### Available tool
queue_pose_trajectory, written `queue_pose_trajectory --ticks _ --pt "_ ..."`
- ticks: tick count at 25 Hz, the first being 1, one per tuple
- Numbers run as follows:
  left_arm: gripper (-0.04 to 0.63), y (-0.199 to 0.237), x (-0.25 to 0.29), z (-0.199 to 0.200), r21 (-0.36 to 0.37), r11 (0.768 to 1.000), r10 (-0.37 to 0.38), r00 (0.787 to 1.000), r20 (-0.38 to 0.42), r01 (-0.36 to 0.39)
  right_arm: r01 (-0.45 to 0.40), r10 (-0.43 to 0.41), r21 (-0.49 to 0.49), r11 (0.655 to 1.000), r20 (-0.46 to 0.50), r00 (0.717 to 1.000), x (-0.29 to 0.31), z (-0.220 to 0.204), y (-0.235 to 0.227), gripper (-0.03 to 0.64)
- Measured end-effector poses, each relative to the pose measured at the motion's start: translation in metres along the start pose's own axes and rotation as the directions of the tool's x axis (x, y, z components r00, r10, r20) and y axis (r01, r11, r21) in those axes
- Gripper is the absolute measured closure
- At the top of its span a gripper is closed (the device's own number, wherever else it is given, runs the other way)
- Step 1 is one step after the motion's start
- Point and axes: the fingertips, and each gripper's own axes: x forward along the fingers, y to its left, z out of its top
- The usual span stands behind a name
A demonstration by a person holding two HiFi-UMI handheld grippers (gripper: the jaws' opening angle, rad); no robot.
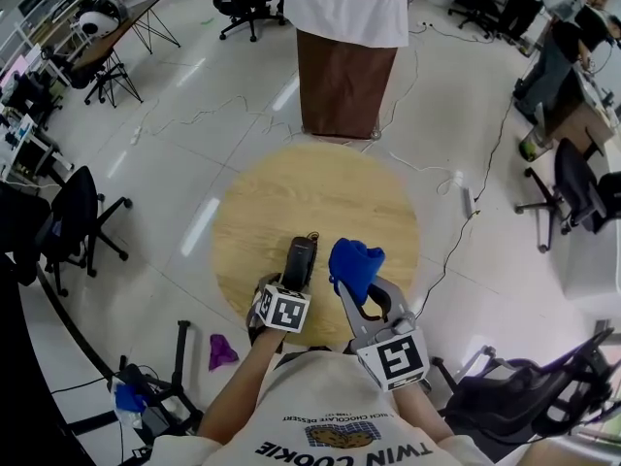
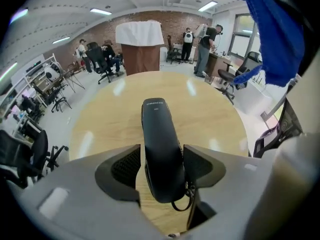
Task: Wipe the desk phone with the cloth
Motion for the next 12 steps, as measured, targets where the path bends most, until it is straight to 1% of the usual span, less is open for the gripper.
queue_pose_trajectory --ticks 2,8,12 --pt "0.334 0.001 0.004 0.0 -0.018 1.0 0.007 1.0 -0.021 -0.008 -0.009 0.009 0.005 1.0 0.008 1.0 0.001 0.002 -0.001 0.552" --pt "0.336 0.002 0.017 0.004 -0.028 0.999 0.026 0.998 -0.063 -0.027 -0.015 0.015 0.011 1.0 0.007 1.0 0.0 0.001 -0.004 0.552" --pt "0.334 0.004 0.023 0.004 -0.052 0.998 0.016 0.997 -0.075 -0.019 -0.008 0.008 0.019 1.0 0.0 1.0 -0.001 -0.002 -0.008 0.552"
